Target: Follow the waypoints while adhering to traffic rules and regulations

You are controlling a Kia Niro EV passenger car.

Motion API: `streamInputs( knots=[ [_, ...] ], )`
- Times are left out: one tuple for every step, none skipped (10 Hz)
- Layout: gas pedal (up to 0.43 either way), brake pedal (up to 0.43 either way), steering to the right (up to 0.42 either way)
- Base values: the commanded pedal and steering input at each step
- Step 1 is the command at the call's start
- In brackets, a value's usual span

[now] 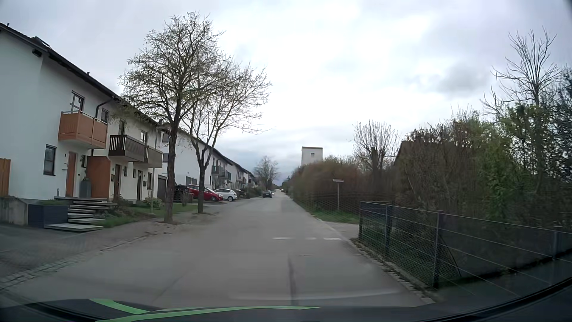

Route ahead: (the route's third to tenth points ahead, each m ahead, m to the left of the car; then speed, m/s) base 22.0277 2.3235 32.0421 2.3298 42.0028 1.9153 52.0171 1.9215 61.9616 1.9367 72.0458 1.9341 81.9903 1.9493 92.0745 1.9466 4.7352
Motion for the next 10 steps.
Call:
streamInputs(
  knots=[
    [0.000,0.000,-0.001],
    [0.000,0.000,0.000],
    [0.000,0.000,-0.001],
    [0.000,0.000,-0.001],
    [0.000,0.000,0.000],
    [0.000,0.000,0.000],
    [0.000,0.000,0.000],
    [0.000,0.000,0.000],
    [0.000,0.000,-0.001],
    [0.008,0.000,-0.001]
  ],
)
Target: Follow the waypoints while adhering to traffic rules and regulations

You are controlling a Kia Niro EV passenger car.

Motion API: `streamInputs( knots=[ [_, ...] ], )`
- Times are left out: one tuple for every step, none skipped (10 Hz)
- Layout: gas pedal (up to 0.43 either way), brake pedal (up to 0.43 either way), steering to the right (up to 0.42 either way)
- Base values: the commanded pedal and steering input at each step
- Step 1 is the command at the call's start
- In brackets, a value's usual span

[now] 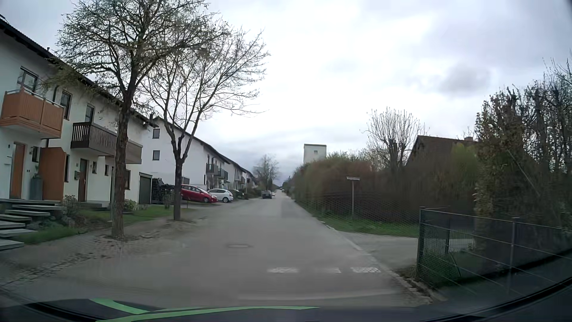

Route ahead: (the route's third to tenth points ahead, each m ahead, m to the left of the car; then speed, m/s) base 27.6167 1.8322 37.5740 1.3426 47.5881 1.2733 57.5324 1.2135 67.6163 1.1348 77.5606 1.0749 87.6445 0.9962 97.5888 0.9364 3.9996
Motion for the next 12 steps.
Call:
streamInputs(
  knots=[
    [0.020,0.000,-0.001],
    [0.028,0.000,-0.001],
    [0.039,0.000,-0.001],
    [0.039,0.000,-0.001],
    [0.047,0.000,0.001],
    [0.059,0.000,0.002],
    [0.059,0.000,0.002],
    [0.079,0.000,0.003],
    [0.130,0.000,0.003],
    [0.130,0.000,0.003],
    [0.130,0.000,0.003],
    [0.130,0.000,0.003]
  ],
)
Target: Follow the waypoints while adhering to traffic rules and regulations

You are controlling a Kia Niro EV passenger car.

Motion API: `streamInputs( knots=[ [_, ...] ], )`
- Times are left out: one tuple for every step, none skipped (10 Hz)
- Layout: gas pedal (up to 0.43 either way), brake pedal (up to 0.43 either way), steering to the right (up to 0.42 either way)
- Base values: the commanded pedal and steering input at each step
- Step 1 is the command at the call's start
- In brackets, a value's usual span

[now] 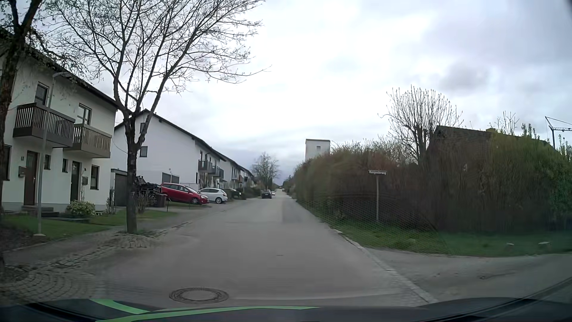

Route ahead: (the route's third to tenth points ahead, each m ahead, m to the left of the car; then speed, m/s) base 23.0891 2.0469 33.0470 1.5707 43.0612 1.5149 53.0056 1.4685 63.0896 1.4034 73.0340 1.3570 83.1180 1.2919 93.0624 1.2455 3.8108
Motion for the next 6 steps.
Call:
streamInputs(
  knots=[
    [0.130,0.000,0.003],
    [0.130,0.000,0.003],
    [0.130,0.000,0.002],
    [0.130,0.000,0.002],
    [0.150,0.000,0.000],
    [0.150,0.000,0.000]
  ],
)
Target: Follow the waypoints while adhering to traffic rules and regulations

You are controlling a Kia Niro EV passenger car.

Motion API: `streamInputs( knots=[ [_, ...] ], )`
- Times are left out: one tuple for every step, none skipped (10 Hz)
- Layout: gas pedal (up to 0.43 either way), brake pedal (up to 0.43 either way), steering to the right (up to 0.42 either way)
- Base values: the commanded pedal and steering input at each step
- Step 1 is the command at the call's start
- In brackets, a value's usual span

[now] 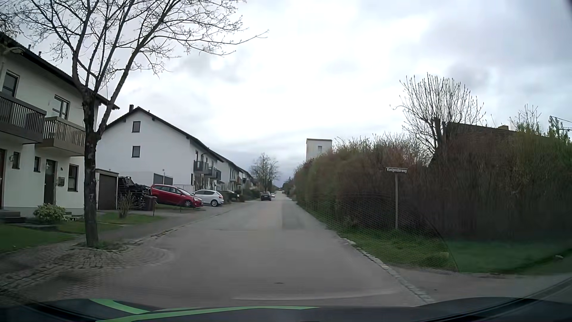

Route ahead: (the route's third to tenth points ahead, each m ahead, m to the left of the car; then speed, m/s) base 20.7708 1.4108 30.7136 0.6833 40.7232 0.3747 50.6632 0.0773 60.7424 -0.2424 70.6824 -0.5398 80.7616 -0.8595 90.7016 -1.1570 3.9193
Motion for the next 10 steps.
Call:
streamInputs(
  knots=[
    [0.150,0.000,0.000],
    [0.157,0.000,-0.001],
    [0.157,0.000,-0.001],
    [0.157,0.000,-0.001],
    [0.197,0.000,-0.001],
    [0.197,0.000,-0.001],
    [0.197,0.000,-0.001],
    [0.197,0.000,-0.001],
    [0.197,0.000,-0.005],
    [0.197,0.000,-0.011]
  ],
)
